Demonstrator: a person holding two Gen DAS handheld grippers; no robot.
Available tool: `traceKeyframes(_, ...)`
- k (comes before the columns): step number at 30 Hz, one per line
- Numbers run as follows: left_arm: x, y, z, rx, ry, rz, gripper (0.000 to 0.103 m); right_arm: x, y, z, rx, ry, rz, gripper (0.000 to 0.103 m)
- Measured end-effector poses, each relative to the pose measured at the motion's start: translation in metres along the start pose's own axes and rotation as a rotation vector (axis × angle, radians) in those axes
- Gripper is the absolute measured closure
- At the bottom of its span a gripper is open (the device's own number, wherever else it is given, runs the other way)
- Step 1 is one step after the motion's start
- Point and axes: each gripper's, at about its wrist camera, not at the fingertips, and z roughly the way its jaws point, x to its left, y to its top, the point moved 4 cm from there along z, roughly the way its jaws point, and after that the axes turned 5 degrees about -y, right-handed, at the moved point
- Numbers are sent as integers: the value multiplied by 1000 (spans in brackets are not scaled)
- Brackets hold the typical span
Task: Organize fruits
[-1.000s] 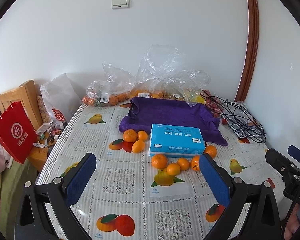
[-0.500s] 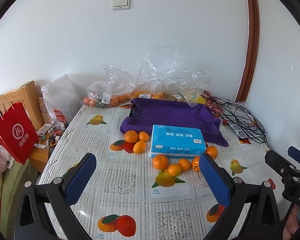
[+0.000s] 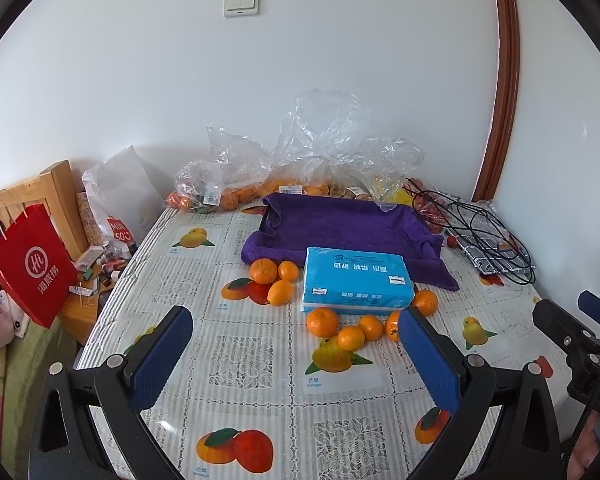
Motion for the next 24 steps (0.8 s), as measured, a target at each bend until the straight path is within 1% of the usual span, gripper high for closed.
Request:
traceKeyframes(4, -2, 0, 2, 9, 1, 12, 0, -1, 0, 0, -6, -4, 1, 0)
traceKeyframes(9, -3, 1, 4, 11, -3, 12, 0, -2, -1, 6, 8, -9, -4, 0)
traceKeyframes(13, -4, 3, 9, 25, 8, 34, 0, -2, -1, 10, 9, 4, 3, 0)
traceKeyframes(17, 3, 4, 14, 28, 13, -3, 0, 2, 0, 20, 21, -5, -17, 0)
traceKeyframes(19, 8, 5, 17, 25, 2, -25, 0, 4, 1, 25, 23, -10, -22, 0)
traceKeyframes(24, 13, 6, 31, 34, -20, -13, 0, 7, 4, 38, 33, -27, -42, 0)
